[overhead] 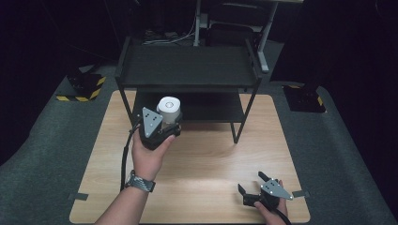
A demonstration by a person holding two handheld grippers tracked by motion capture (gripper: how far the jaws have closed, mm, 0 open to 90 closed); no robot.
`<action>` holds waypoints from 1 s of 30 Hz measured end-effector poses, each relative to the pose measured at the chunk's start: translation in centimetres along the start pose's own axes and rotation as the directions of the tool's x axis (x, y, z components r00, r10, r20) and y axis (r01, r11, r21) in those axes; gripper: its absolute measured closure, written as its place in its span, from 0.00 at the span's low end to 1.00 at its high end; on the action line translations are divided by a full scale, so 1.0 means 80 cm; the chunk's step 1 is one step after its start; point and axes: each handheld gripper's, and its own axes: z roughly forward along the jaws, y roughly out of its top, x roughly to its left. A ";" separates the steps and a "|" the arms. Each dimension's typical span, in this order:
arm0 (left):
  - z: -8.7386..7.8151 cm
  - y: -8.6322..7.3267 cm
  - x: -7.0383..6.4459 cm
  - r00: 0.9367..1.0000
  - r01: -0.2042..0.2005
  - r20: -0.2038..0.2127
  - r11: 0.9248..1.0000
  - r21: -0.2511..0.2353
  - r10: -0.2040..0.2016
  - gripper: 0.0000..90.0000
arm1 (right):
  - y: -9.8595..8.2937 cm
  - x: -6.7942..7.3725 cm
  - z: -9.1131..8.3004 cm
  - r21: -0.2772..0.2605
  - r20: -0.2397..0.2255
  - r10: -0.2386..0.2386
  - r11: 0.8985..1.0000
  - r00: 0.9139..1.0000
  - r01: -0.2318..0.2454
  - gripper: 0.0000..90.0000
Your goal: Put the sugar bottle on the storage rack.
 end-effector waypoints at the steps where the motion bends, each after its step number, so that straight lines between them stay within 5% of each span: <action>1: 0.004 0.001 0.001 1.000 0.003 -0.003 1.000 0.002 -0.003 0.33 | 0.000 0.000 0.000 0.000 -0.001 0.000 1.000 1.000 0.000 0.01; 15: 0.058 0.010 0.016 0.997 0.015 -0.072 1.000 0.015 -0.014 0.33 | -0.001 -0.001 -0.001 -0.004 -0.006 -0.006 1.000 1.000 0.006 0.01; 30: 0.089 0.004 0.013 0.996 0.024 -0.090 0.999 0.035 -0.021 0.33 | -0.003 -0.001 -0.001 -0.011 -0.007 -0.007 1.000 1.000 0.007 0.01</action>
